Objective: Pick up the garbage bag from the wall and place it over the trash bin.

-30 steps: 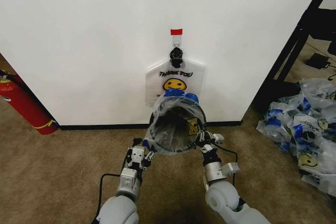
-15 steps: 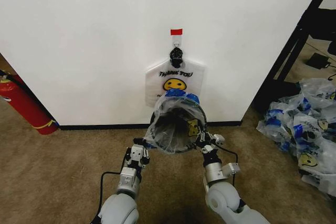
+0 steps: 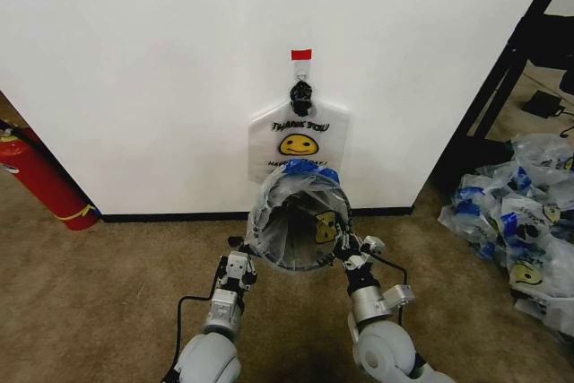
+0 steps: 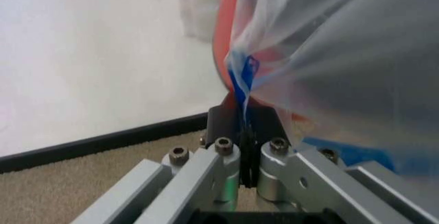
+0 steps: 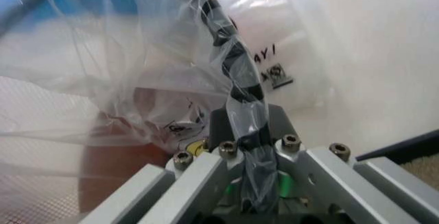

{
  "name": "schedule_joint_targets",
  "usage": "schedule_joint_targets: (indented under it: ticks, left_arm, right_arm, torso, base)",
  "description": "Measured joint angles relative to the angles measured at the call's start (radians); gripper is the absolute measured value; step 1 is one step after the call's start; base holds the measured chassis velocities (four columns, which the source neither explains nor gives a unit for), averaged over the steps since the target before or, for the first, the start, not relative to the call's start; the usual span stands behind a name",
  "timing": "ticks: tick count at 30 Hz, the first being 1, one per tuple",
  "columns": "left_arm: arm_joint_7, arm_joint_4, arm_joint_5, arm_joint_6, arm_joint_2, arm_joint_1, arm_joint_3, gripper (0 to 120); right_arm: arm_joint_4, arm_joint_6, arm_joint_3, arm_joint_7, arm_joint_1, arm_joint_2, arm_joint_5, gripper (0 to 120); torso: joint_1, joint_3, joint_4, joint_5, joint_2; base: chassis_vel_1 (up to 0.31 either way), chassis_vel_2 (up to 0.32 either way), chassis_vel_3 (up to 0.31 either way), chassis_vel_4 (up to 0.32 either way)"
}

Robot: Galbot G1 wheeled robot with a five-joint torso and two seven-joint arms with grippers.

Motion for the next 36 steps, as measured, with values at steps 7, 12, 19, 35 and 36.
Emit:
schedule_joint_targets:
  ticks: [7, 12, 19, 35, 36]
  left_arm:
    - [0.005, 0.015, 0.015, -0.01, 0.015, 0.012, -0.008, 7]
    - [0.003, 0.051, 0.066, -0.008, 0.031, 0.022, -0.009, 22]
    - [0.048, 0.027, 0.093, -0.066, 0.059, 0.069, -0.013, 48]
    - [0.358, -0.026, 0.088, -0.349, 0.056, 0.071, -0.101, 100]
    - [0.356, -0.042, 0.09, -0.344, 0.065, 0.074, -0.119, 100]
  right_arm:
    - [-0.006, -0.009, 0.002, -0.001, 0.007, 0.0, 0.0, 0]
    - [-0.013, -0.004, 0.008, 0.025, 0.03, 0.007, 0.007, 0]
    - [-0.066, 0.016, 0.026, 0.073, 0.076, 0.025, 0.02, 0]
    - [-0.125, 0.021, 0.033, 0.015, 0.088, 0.013, -0.023, 0]
    - [-0.133, 0.025, 0.04, -0.004, 0.088, 0.007, -0.028, 0]
  torso:
    - [0.0, 0.0, 0.0, 0.0, 0.0]
    - [0.0, 0.0, 0.0, -0.0002, 0.0]
    - [0.0, 0.0, 0.0001, 0.0, 0.0]
    - [0.0, 0.0, 0.0, 0.0, 0.0]
    - [0.0, 0.0, 0.0001, 0.0001, 0.0]
  base:
    - [0.0, 0.0, 0.0, 0.0]
    - [0.0, 0.0, 0.0, 0.0]
    - [0.0, 0.0, 0.0, 0.0]
    - [0.0, 0.0, 0.0, 0.0]
    - [0.0, 0.0, 0.0, 0.0]
